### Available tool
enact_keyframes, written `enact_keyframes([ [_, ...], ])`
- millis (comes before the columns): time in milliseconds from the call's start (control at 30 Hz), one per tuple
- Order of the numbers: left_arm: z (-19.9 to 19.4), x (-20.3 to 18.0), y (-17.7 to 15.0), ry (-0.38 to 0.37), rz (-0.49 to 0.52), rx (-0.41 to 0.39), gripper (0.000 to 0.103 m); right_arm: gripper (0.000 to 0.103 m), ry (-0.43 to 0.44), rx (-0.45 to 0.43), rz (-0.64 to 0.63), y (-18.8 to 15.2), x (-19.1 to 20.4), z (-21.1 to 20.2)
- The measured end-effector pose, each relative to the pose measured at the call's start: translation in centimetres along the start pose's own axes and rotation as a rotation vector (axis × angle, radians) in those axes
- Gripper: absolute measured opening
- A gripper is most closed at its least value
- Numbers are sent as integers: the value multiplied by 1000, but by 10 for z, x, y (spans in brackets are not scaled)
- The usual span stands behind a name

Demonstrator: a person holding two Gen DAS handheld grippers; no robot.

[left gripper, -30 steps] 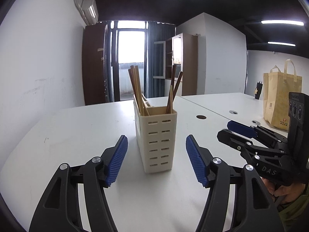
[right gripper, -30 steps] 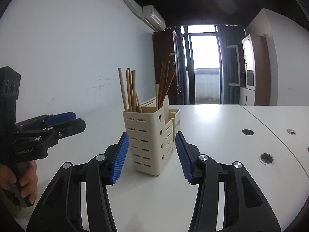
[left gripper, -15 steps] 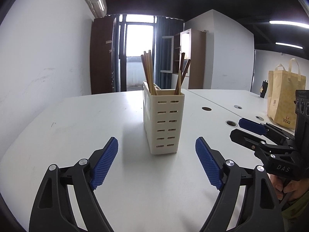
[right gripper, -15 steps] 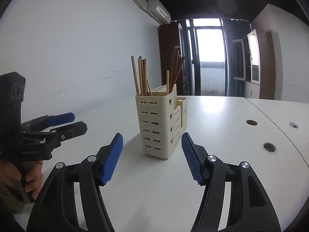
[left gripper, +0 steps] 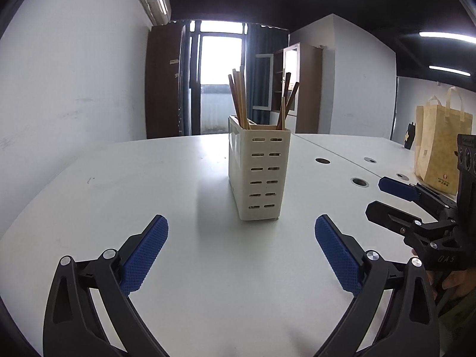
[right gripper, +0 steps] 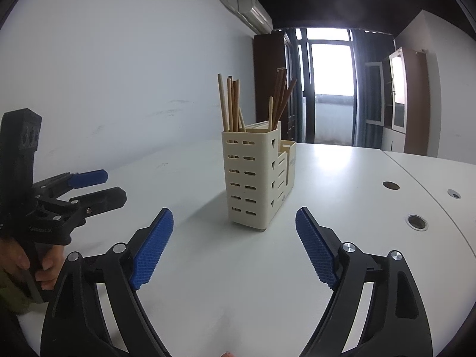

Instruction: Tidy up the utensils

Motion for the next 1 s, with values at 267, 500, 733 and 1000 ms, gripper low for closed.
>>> enact_keyframes([
  [267, 3, -2, -5, 14, 16, 27, 97, 92, 18, 13, 15, 0, -1, 1],
  [500, 4, -2, -7, 9, 14, 52, 97, 92, 29, 16, 26, -1, -1, 2],
  [733, 3, -4, -6, 19, 26, 51, 97, 93, 36, 35, 5, -4, 4, 5],
  [1000, 1, -5, -5, 31, 35, 39, 97, 94, 45, 54, -4, -8, 6, 7],
])
Point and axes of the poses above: each gripper's, at about its wrist camera, not at the fingertips, and z roughly the way its jaws point, x to its left, y to its top, the point moved 8 cm from there along z, roughly the way its jaws point, and after that the axes turned 15 degrees about z, right-handed, at the moved point
